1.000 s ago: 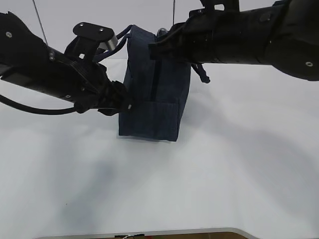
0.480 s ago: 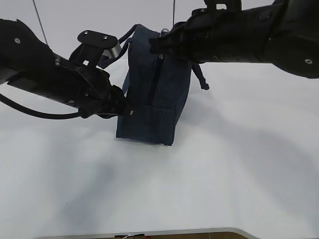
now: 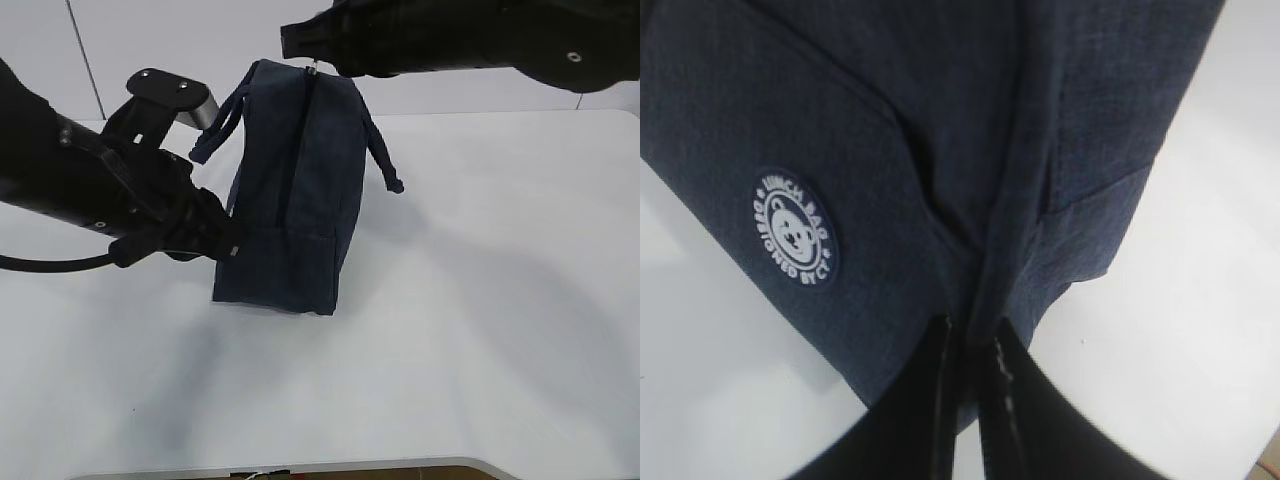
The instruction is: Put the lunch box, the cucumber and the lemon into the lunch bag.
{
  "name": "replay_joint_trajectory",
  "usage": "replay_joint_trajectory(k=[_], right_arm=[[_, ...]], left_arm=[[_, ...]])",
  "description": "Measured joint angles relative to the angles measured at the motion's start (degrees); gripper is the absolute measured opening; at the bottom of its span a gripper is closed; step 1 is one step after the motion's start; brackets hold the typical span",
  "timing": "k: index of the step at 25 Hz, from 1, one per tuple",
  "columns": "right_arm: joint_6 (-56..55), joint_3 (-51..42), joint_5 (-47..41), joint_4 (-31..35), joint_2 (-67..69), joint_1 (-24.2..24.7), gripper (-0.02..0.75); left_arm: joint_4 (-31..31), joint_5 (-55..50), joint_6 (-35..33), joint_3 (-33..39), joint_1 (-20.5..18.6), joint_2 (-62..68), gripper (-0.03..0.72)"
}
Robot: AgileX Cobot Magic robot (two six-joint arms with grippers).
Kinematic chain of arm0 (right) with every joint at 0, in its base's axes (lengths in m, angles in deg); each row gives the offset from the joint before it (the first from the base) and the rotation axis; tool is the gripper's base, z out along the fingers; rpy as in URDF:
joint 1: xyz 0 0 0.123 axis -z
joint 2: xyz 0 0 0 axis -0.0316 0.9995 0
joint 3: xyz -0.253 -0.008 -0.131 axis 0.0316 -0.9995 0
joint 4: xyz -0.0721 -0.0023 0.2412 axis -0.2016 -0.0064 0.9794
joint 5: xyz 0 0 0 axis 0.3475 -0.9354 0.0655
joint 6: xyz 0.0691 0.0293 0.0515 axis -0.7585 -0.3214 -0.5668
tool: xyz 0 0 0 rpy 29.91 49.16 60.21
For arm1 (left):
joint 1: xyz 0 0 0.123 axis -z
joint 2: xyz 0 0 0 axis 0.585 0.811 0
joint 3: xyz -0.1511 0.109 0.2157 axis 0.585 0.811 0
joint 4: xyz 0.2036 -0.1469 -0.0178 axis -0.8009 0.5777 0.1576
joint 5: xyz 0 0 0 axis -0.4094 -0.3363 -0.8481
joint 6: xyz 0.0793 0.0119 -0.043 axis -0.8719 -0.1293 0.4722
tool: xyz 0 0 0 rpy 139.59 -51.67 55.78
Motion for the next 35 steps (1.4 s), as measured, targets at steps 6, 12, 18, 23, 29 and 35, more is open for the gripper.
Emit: replay_joint_trajectory(k=[6,12,18,23,29,35], right_arm=[[0.00,6.59,-2.33,-1.10,5.24,0.00,0.005],[0.00,14.14,-6.82,-1.23,11.34,-0.22,0.005],[0.00,16.42,-10.03,0.88,12.76,-0.22,0.005],[0.39,16.51,-14.17,4.35,11.76,-0.22,0.005],[4.99,16.51,-18.18,10.75,11.22,-0.22,0.005],[7.48,16.54,-18.42,15.67,11.22,-0.22,0.005]], left_arm=[[0.12,0.77,0.00,4.37,0.00,-3.57,0.002],[0.44,1.47,0.00,9.19,0.00,-6.77,0.001],[2.26,1.01,-0.14,10.30,0.00,-8.43,0.004],[6.20,-0.37,-0.19,10.41,0.00,-11.90,0.112],[11.36,0.76,-0.19,10.52,0.00,-16.91,0.396],[16.77,2.59,-0.19,10.52,0.00,-17.46,0.435]])
